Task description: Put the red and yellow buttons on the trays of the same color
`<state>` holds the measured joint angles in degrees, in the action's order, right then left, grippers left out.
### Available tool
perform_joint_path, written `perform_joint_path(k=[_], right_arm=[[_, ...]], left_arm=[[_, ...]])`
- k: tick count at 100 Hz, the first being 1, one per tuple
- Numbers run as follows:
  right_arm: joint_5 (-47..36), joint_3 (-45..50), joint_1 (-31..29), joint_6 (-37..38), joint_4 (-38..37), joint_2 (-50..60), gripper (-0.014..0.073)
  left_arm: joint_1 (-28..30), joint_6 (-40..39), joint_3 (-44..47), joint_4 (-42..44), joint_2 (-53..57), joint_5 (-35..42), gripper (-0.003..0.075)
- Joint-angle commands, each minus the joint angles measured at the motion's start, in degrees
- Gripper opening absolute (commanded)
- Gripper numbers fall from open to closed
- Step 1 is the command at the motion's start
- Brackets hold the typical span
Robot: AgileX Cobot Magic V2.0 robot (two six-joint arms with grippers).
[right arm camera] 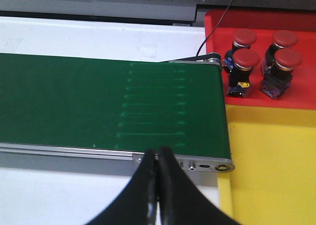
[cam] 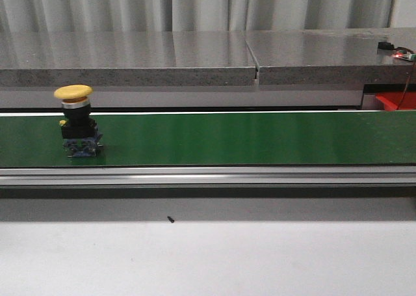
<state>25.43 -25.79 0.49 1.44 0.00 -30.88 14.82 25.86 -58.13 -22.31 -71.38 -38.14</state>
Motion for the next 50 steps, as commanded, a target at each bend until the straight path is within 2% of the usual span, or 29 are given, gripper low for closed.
perform_joint_path(k=[1,20,37,50], right_arm=[[-4.02,-1.35,0.06,-0.21,-0.4,-0.09,-0.0066],[-4.02,-1.35,0.06,-0.21,-0.4,-0.09,-0.0066],[-4.02,-1.35,0.06,-0.21,-0.4,-0.09,-0.0066],[-4.02,-1.35,0.06,-0.21,-0.4,-0.09,-0.0066]], left_arm=[[-2.58,0.33,-1.65,-1.84,3.57,2.23,0.035],[-9.42,0.33,-1.65,-1.84,7.12,2.23,-0.0022],[-13.36,0.22,-1.19,-2.44,9.58,2.23,-0.0019],[-13.96,0.22,0.15,-2.44,11.73,2.34,-0.0019]])
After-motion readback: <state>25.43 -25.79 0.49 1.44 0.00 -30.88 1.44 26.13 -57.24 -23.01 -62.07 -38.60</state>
